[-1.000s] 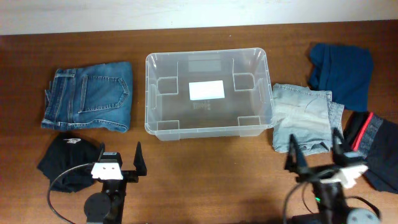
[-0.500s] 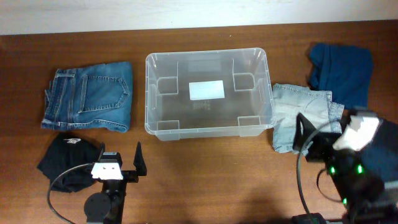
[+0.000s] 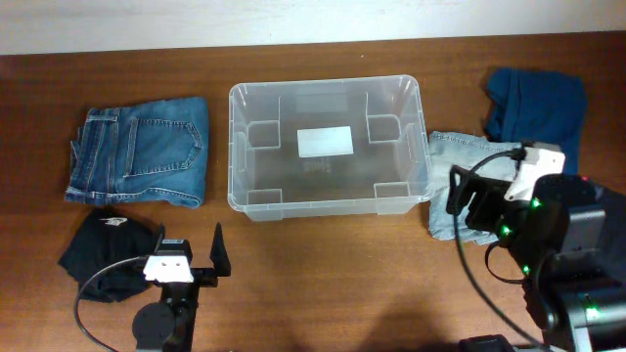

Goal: Pack container
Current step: 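Move the right gripper over the folded light blue jeans and descend, then close the right gripper on the light blue jeans, then lift the light blue jeans and carry them left over the container, then lower the held jeans into the container with the right gripper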

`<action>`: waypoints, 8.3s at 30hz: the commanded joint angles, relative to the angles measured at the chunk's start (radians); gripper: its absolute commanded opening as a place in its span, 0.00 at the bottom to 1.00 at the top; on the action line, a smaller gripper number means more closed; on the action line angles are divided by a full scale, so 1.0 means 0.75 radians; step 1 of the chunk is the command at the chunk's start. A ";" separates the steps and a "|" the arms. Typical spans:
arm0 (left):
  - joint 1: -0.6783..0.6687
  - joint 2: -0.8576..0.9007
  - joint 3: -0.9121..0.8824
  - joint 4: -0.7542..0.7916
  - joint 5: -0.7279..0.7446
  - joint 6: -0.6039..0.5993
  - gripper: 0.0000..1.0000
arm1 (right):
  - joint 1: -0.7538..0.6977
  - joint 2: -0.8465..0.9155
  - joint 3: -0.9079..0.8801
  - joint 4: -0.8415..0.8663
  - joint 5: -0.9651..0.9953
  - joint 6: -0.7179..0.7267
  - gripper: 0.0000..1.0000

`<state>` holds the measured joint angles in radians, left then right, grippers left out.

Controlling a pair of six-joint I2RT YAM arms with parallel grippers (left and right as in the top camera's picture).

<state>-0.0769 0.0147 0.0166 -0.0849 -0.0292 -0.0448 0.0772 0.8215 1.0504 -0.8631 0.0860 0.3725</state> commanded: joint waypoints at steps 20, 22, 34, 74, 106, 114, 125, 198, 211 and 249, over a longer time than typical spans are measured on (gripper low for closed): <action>0.006 -0.011 -0.010 0.003 0.011 0.021 0.99 | -0.556 0.381 0.018 -0.238 -0.062 0.542 0.98; 0.005 -0.011 -0.010 0.003 0.011 0.021 0.99 | -0.635 0.419 0.007 -0.237 -0.104 0.499 0.98; 0.005 -0.011 -0.010 0.003 0.011 0.021 0.99 | -0.800 0.651 -0.226 -0.017 -0.449 0.347 0.98; 0.005 -0.011 -0.010 0.003 0.011 0.021 0.99 | -0.737 0.659 -0.862 0.994 -0.483 0.564 0.78; 0.006 -0.011 -0.010 0.003 0.011 0.021 0.99 | -0.730 0.659 -0.862 1.098 -0.369 0.702 0.76; 0.005 -0.011 -0.010 0.003 0.011 0.021 0.99 | -0.730 0.708 -0.862 1.137 -0.369 0.702 0.75; 0.005 -0.011 -0.010 0.003 0.011 0.021 1.00 | -0.730 0.872 -0.862 1.266 -0.439 0.696 0.61; 0.005 -0.009 -0.010 0.003 0.011 0.021 0.99 | -0.576 -0.030 -0.107 0.988 -1.213 -0.063 0.04; 0.005 -0.009 -0.010 0.003 0.011 0.021 0.99 | 0.010 0.202 -0.107 1.112 -1.184 -0.346 0.04; 0.006 -0.009 -0.010 0.003 0.011 0.021 0.99 | 0.307 0.577 0.460 0.578 -0.481 -0.572 0.04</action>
<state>-0.0769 0.0147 0.0166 -0.0849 -0.0292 -0.0448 0.3031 1.2427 1.3479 -0.4667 -0.3878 -0.1932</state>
